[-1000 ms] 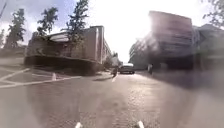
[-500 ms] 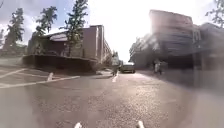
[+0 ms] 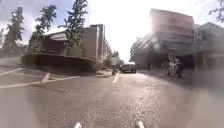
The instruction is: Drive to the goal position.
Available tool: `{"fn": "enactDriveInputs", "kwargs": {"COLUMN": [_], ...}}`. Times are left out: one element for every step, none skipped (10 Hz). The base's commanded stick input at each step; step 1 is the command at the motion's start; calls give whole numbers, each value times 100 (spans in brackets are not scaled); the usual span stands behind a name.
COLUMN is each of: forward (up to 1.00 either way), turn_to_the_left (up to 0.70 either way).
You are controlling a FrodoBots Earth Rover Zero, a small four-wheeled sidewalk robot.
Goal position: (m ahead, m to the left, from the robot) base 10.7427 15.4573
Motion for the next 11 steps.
{"fn": "enactDriveInputs", "kwargs": {"forward": [70, 70, 70, 70, 70, 70, 70, 70, 70, 70, 70], "turn_to_the_left": [0, 0, 0, 0, 0, 0, 0, 0, 0, 0, 0]}}
